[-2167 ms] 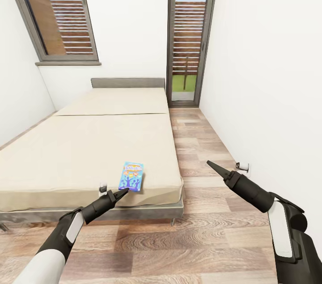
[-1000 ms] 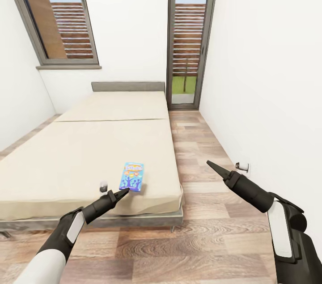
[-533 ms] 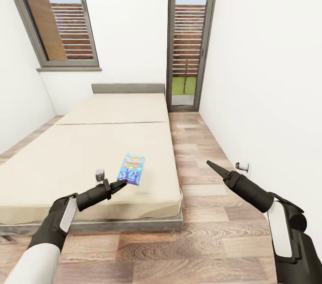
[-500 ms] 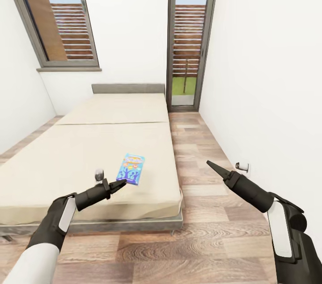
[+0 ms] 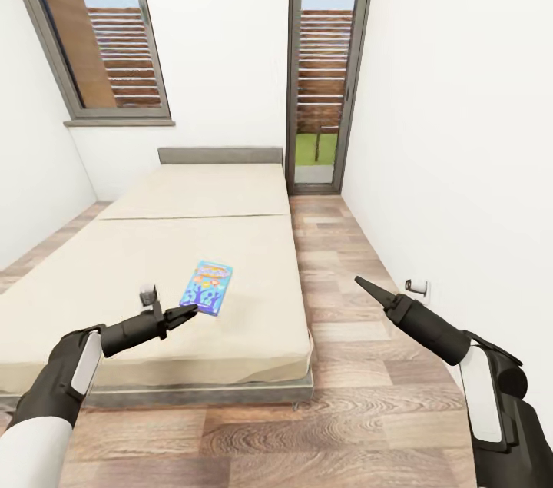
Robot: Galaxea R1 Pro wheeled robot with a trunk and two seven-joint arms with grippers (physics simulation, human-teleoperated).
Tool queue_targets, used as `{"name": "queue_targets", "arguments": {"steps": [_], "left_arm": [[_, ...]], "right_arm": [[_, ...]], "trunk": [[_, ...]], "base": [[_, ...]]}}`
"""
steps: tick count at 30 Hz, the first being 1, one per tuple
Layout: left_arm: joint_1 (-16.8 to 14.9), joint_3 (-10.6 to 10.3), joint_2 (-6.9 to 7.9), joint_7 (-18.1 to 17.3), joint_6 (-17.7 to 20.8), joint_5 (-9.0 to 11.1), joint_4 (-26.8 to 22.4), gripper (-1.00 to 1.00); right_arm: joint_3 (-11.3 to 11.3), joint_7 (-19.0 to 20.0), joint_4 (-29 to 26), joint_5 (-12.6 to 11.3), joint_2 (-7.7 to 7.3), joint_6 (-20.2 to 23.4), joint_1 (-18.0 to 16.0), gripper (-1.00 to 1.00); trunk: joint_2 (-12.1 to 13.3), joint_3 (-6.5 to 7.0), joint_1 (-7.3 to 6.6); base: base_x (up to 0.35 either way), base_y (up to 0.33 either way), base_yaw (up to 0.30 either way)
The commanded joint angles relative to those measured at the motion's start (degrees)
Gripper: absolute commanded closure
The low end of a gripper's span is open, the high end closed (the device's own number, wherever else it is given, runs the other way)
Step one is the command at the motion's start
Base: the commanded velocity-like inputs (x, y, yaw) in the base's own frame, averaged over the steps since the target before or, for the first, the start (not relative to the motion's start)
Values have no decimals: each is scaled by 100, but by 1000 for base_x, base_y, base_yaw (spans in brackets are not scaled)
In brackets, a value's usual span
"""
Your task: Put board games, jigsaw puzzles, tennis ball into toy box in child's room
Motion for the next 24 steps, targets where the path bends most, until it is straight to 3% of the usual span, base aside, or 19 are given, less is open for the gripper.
{"name": "queue_targets", "arguments": {"steps": [1, 2, 6, 8, 15, 18, 24], "left_arm": [[-3, -77, 98, -216, 25, -33, -25, 100], [-2, -132, 157, -324, 27, -35, -35, 100], [-1, -829, 775, -1201, 27, -52, -53, 100], [1, -990, 951, -1438, 27, -46, -55, 100], [1, -1148, 1185, -2002, 27, -58, -82, 100], [-3, -1232, 1438, -2412, 27, -60, -95, 100], [-3, -1471, 1875, -2417, 27, -46, -98, 100]], "right_arm": [[-7, 13, -1, -2, 13, 25, -3, -100], [-5, 11, -2, -1, 17, 24, -2, -100], [-1, 5, 1, 0, 37, 19, -4, -100], [-4, 5, 2, 0, 39, 19, 0, -100], [-8, 4, 0, 0, 37, 18, 34, -100], [-23, 10, -8, 0, 0, 18, 137, -100], [-19, 5, -14, 0, -4, 18, 168, -100]], "trunk": [[40, 13, -23], [80, 31, -45], [240, 103, -133], [320, 139, -177], [601, 264, -331], [721, 318, -397], [962, 426, -529]], "base": [[0, 0, 0], [0, 0, 0], [0, 0, 0], [0, 0, 0], [0, 0, 0], [0, 0, 0], [0, 0, 0]]}}
